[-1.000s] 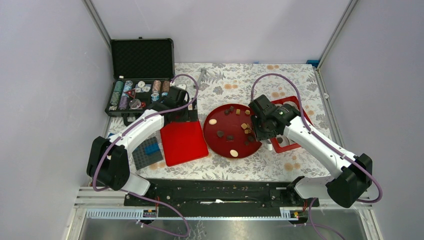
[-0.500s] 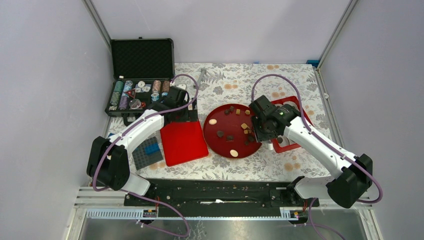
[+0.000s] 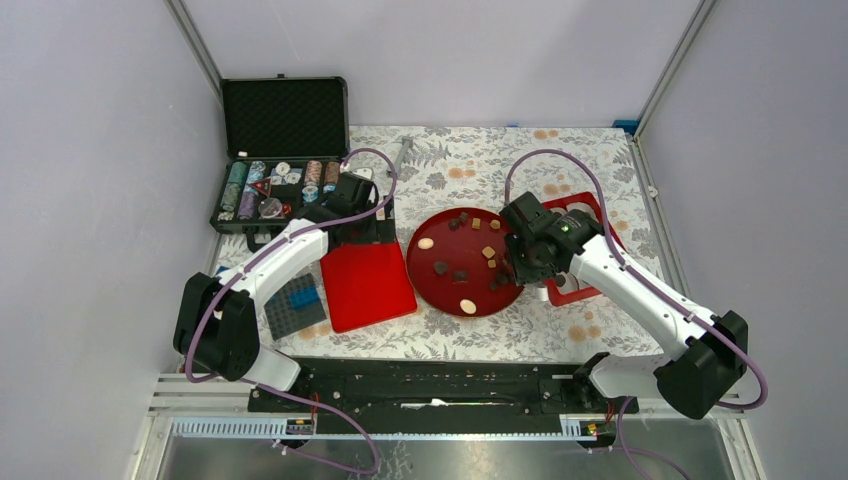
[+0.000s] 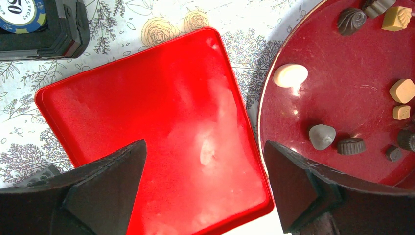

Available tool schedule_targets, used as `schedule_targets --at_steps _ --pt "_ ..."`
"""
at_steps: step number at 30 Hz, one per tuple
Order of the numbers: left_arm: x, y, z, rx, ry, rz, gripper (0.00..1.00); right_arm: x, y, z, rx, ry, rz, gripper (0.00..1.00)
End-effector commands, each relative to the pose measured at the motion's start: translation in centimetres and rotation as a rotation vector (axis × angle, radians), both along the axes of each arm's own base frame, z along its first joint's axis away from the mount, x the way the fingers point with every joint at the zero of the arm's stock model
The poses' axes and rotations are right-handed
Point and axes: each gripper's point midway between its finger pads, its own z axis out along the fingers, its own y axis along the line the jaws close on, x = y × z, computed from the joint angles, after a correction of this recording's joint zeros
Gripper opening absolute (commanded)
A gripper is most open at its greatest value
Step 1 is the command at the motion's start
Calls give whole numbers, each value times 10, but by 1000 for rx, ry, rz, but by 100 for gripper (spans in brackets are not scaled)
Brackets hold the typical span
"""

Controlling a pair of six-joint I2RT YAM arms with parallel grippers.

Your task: Pack the chocolate

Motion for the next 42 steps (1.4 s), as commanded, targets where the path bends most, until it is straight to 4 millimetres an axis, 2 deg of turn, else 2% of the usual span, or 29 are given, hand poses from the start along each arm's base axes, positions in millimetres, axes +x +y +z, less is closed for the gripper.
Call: schedule_targets --at_steps 1,3,7,10,13,16,21,25,29,36,42 --pt "10 -4 12 -28 -51 -1 99 10 6 25 44 -81 -4 4" --pt "11 -4 13 -29 -52 -1 99 14 9 34 63 -107 -8 0" --pt "11 -4 14 -27 -56 -3 99 25 14 53 97 -168 -17 0" --pt "10 -3 14 -22 -58 -2 99 36 10 70 93 -243 -51 0" --pt "10 -2 14 -20 -61 -2 99 46 -10 85 45 -329 -121 0" --pt "10 -2 14 -18 -61 -4 99 53 -46 90 -6 -362 -253 0" --pt "10 -2 16 -20 -66 -8 99 52 -117 79 -33 -353 -528 0" --pt "10 -2 16 -19 -66 -9 99 48 -141 67 -31 -344 -649 0" --pt "10 -3 15 -22 -65 -14 99 51 -151 55 -11 -345 -721 0" --pt "9 -2 14 -17 -66 -13 99 59 -155 39 -12 -334 -731 0" --pt "9 -3 13 -21 -63 -15 99 64 -152 28 3 -314 -721 4"
